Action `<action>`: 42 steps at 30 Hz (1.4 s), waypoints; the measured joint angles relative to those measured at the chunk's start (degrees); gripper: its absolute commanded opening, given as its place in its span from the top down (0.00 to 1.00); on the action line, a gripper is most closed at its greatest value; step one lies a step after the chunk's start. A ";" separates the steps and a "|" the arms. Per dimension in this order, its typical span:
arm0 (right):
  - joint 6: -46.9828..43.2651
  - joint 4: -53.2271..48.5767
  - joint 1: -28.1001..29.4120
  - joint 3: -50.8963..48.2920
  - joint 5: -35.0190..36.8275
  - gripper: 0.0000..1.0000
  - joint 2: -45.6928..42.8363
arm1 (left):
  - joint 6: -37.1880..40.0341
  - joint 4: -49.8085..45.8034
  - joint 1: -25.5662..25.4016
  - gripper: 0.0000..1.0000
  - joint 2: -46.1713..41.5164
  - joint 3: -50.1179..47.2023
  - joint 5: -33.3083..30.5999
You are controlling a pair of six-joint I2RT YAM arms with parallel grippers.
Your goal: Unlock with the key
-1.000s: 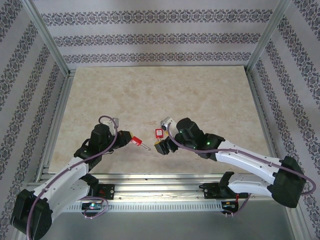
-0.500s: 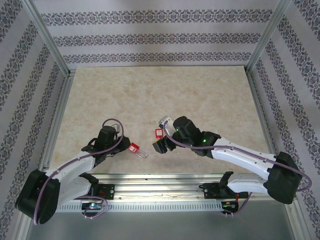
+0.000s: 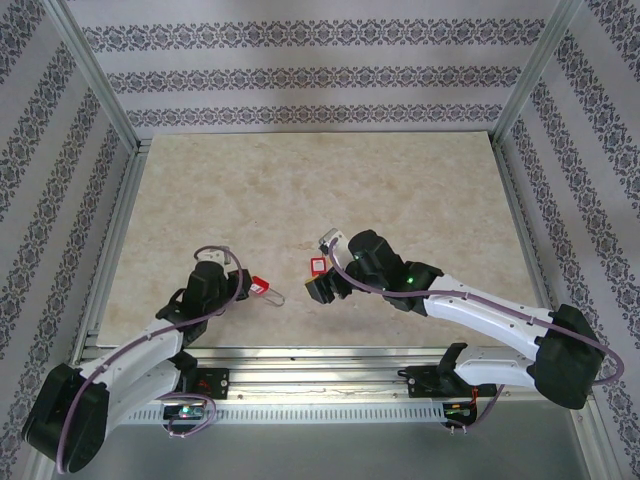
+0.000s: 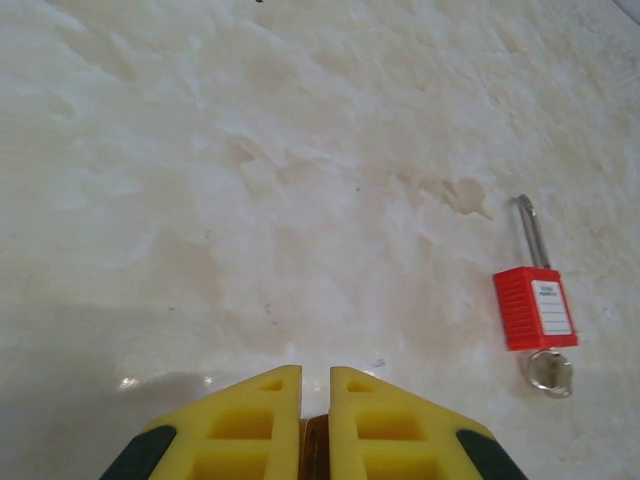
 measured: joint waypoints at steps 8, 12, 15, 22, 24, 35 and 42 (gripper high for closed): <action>2.82 1.46 0.00 0.00 -2.40 0.18 4.98 | 5.42 5.18 -5.16 1.00 -4.66 -4.81 -5.51; 4.66 1.73 0.02 0.02 -3.21 0.17 7.15 | 9.03 4.79 -9.38 1.00 -9.55 -5.68 -10.38; 5.35 1.95 0.04 0.11 -3.23 0.17 7.58 | 11.54 4.79 -13.35 1.00 -12.11 -6.47 -15.17; 6.56 2.73 0.04 2.05 -3.21 0.17 8.17 | 17.68 9.25 -24.57 1.00 -8.20 -6.62 -28.92; 6.67 2.75 0.04 2.60 -3.21 0.18 8.59 | 18.43 11.96 -26.69 1.00 -5.92 -6.73 -32.39; 20.09 1.92 0.04 7.78 -7.43 0.19 16.74 | 19.98 22.60 -36.81 1.00 0.94 -8.70 -47.15; 45.75 5.90 1.14 7.98 -11.98 0.18 19.10 | 20.81 24.13 -38.12 1.00 0.79 -9.70 -50.36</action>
